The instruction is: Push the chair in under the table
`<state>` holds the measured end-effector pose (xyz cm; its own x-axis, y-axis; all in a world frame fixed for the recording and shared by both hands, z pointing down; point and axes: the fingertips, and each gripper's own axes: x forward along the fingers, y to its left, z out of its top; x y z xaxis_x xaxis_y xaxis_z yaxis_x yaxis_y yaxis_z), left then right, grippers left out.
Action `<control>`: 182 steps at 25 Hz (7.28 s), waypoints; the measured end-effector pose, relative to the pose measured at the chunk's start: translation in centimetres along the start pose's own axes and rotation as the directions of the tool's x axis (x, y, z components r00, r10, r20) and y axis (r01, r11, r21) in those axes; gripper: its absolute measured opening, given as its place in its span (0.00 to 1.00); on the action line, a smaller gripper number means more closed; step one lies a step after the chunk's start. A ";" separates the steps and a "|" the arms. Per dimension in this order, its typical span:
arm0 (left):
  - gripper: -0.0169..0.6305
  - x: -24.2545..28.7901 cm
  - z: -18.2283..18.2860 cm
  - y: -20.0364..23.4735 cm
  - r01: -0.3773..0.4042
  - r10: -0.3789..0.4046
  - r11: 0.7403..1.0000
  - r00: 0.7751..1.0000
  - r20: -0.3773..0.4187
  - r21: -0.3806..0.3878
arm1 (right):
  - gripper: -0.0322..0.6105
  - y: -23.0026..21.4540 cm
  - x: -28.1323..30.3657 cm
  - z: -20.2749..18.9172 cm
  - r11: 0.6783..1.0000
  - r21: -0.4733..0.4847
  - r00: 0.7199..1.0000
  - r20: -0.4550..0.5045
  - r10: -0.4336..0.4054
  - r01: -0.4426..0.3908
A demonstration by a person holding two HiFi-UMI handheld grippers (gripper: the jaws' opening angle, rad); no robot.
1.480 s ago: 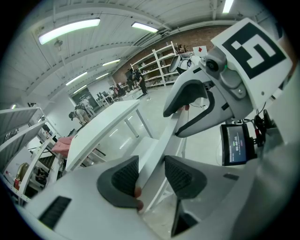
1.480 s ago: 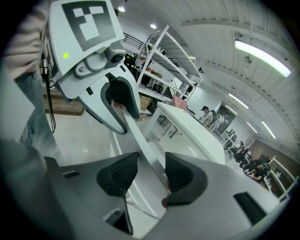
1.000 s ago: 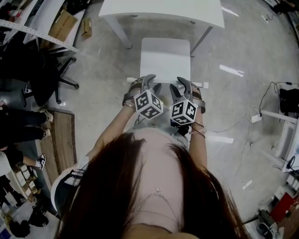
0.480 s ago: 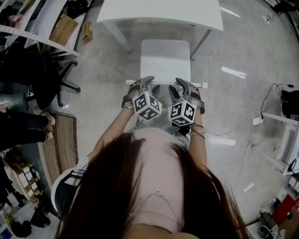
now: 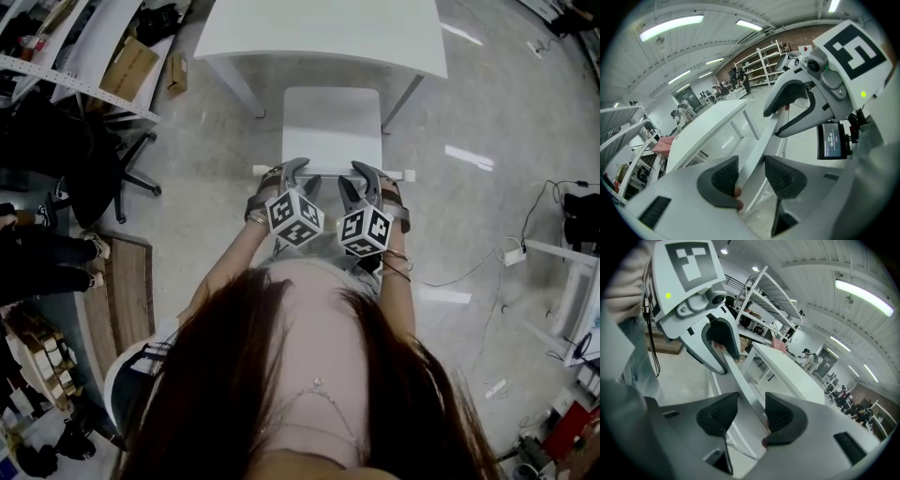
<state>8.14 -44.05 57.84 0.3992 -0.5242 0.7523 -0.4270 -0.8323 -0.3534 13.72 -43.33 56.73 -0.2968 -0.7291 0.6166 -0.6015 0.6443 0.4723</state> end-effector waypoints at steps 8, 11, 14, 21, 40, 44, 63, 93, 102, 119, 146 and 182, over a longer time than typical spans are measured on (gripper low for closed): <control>0.30 1.7 1.6 2.0 -0.016 0.016 1.000 1.000 0.004 -0.002 | 0.34 -2.7 1.6 0.0 1.000 -0.007 1.000 0.009 -0.001 0.001; 0.31 2.2 1.8 2.7 -0.019 0.019 1.000 1.000 0.007 -0.006 | 0.34 -3.3 2.2 0.1 1.000 -0.013 1.000 0.011 -0.002 0.002; 0.31 2.7 2.1 3.3 -0.024 0.024 1.000 1.000 0.008 -0.010 | 0.34 -4.0 2.7 0.2 1.000 -0.017 1.000 0.015 -0.002 0.002; 0.31 3.9 2.6 4.9 -0.034 0.034 0.999 0.999 0.012 -0.012 | 0.34 -5.3 4.3 0.5 1.000 -0.020 1.000 0.015 0.004 -0.004; 0.31 5.5 2.9 7.9 -0.031 0.031 0.999 0.999 0.012 -0.017 | 0.34 -7.3 6.9 1.5 1.000 -0.021 1.000 0.014 0.009 -0.009; 0.31 5.9 3.1 8.6 -0.032 0.032 0.999 0.999 0.015 -0.014 | 0.34 -7.8 7.5 1.7 1.000 -0.020 1.000 0.015 0.005 -0.005; 0.31 7.8 3.7 11.8 -0.039 0.039 0.999 0.999 0.024 -0.017 | 0.34 -10.2 10.1 2.7 0.999 -0.032 1.000 0.026 -0.002 0.003; 0.31 10.9 4.4 17.3 -0.041 0.042 0.998 0.999 0.028 -0.044 | 0.33 -14.0 14.8 4.6 0.999 -0.041 0.999 0.046 0.001 0.001; 0.31 12.2 4.7 19.0 -0.038 0.039 0.998 0.999 0.026 -0.045 | 0.33 -15.3 16.5 4.9 0.999 -0.044 0.999 0.044 0.009 -0.007; 0.31 13.9 5.1 22.5 -0.014 0.015 0.998 1.000 0.016 -0.055 | 0.33 -17.5 19.3 6.2 0.999 -0.032 0.999 0.027 0.030 -0.029; 0.31 17.4 6.1 27.6 0.024 -0.024 0.998 1.000 0.001 -0.053 | 0.33 -21.4 23.9 7.5 0.999 -0.005 0.999 0.002 0.035 -0.035; 0.31 19.1 6.1 31.2 0.057 -0.057 0.998 0.998 0.008 -0.038 | 0.33 -23.1 26.8 9.0 0.999 0.021 1.000 -0.012 0.023 -0.023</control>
<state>7.40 -81.08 57.77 0.4295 -0.4777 0.7664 -0.4343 -0.8533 -0.2885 13.03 -79.82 56.64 -0.3018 -0.7109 0.6352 -0.6102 0.6559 0.4442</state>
